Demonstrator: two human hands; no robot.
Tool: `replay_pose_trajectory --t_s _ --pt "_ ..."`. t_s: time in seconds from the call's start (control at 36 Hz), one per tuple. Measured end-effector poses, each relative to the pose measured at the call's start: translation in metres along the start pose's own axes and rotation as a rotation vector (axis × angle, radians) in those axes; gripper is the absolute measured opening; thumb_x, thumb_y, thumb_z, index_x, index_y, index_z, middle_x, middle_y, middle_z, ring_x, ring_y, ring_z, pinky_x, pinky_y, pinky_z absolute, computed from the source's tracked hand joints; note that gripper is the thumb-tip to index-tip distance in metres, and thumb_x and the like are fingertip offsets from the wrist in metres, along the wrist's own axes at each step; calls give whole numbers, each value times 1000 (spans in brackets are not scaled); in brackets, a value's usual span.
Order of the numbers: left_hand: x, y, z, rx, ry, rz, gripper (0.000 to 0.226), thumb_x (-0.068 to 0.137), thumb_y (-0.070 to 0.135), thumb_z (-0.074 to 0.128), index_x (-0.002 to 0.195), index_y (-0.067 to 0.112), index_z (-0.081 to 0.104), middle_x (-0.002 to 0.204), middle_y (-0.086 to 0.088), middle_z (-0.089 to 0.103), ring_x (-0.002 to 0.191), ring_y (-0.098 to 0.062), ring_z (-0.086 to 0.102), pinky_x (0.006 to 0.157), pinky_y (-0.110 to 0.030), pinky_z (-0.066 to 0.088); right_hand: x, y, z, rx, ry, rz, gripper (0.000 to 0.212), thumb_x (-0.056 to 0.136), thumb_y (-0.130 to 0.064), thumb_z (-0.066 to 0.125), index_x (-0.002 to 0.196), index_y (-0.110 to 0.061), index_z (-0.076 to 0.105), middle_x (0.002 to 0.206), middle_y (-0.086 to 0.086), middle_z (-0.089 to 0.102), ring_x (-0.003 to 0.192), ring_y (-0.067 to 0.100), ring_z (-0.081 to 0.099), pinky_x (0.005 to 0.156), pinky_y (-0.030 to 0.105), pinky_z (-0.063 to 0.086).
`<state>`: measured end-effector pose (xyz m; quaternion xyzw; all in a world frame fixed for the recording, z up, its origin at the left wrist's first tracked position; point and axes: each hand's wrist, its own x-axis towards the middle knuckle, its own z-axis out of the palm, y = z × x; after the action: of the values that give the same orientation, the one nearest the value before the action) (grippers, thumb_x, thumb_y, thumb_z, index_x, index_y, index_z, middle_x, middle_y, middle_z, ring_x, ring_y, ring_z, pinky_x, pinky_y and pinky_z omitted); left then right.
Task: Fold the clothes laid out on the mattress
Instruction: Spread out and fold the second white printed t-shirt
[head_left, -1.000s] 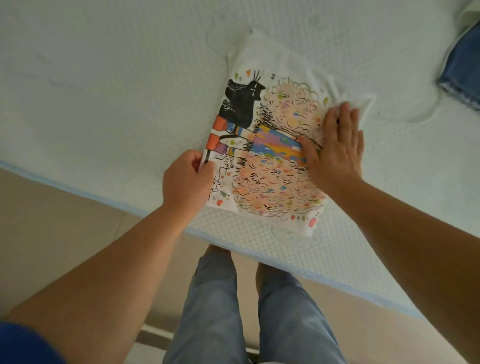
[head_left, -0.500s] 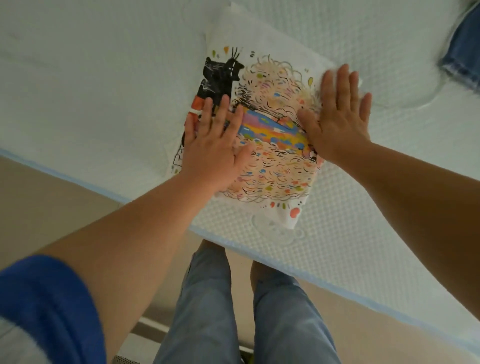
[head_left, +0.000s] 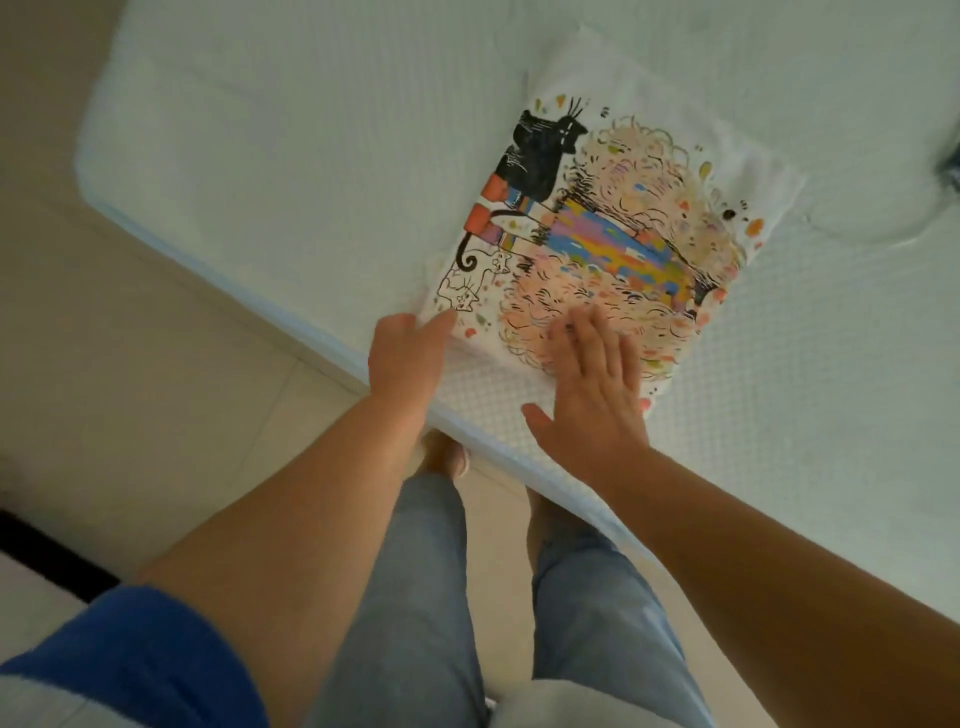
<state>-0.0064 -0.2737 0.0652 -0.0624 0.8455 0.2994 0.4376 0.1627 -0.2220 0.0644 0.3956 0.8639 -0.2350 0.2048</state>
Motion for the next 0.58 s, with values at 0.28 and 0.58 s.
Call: replay_pose_trajectory --t_s 0.28,0.58 --pt "-2 15 -8 -522 -262 -249 13 77 13 74 86 7 66 72 -2 73 55 -8 64 52 -20 51 26 -29 8 40 180 175 89 78 -47 63 146 -10 19 149 13 23 142 31 8 113 47 -1" --pt "-50 79 -54 -383 -478 200 22 79 34 68 76 13 63 60 2 62 51 -8 55 52 -23 49 -1 -60 -78 488 479 119 43 82 -1 55 123 -15 57 104 -2 65 89 25 62 71 29 44"
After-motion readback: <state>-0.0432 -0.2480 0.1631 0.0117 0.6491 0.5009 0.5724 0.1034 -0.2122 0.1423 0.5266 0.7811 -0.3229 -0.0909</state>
